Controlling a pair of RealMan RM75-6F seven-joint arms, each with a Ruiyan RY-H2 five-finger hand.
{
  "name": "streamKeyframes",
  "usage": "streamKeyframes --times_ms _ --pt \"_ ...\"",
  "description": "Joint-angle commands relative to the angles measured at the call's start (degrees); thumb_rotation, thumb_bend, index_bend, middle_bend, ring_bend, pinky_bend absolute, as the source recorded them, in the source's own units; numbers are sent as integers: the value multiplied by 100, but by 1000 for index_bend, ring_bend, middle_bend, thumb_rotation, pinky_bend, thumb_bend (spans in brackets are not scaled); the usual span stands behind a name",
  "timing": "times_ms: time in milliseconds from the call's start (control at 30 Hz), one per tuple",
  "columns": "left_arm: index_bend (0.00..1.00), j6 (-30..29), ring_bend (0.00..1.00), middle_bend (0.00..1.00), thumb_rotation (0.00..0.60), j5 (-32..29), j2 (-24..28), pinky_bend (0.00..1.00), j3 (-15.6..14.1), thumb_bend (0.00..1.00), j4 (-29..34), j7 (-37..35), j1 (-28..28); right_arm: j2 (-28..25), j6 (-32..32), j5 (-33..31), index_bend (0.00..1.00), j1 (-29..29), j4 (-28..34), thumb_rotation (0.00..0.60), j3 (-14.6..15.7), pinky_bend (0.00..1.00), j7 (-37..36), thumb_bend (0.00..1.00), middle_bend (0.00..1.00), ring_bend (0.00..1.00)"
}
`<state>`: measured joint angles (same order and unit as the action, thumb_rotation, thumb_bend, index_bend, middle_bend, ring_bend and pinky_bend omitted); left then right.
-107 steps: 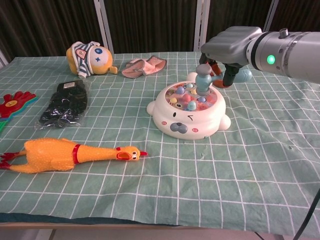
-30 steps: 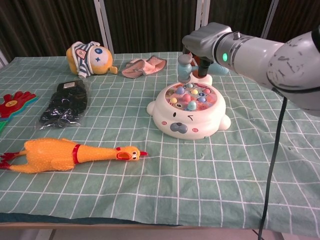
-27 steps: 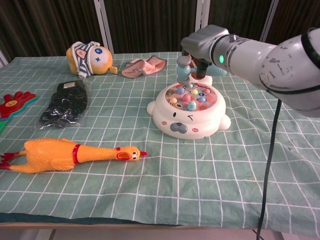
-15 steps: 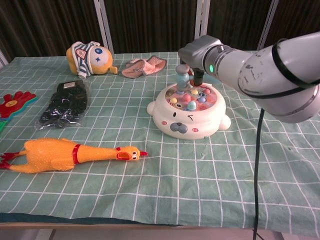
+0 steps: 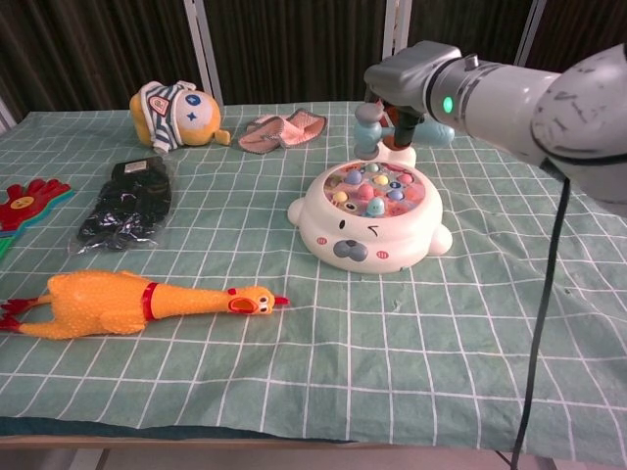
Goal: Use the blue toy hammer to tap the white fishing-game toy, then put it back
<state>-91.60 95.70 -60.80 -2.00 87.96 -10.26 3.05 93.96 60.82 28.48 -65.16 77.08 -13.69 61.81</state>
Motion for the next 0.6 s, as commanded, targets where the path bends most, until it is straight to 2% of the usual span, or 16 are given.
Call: streamKeyframes --times_ms 33,133,267,400,600 --pt "0 -25 0 0 600 31 -17 17 -11 471 17 63 -15 -791 178 799 929 559 914 600 370 635 -623 693 649 646" --pt "0 -62 0 0 600 86 -42 17 -30 471 37 157 -34 -1296 280 1644 928 1104 1321 600 738 635 -1435 692 649 646" --pt "0 -58 0 0 600 126 -74 17 -51 471 71 292 -43 -1639 391 2674 928 1799 1121 600 1283 635 -2556 693 649 646" --pt "0 -55 0 0 600 140 -110 17 -50 471 99 408 -45 -1593 489 3592 928 2416 206 600 1711 637 -3861 693 649 646" --pt "0 -31 0 0 600 145 -157 17 -44 471 130 547 -38 -859 589 4311 928 2924 -1713 600 1805 641 -5495 693 649 646"
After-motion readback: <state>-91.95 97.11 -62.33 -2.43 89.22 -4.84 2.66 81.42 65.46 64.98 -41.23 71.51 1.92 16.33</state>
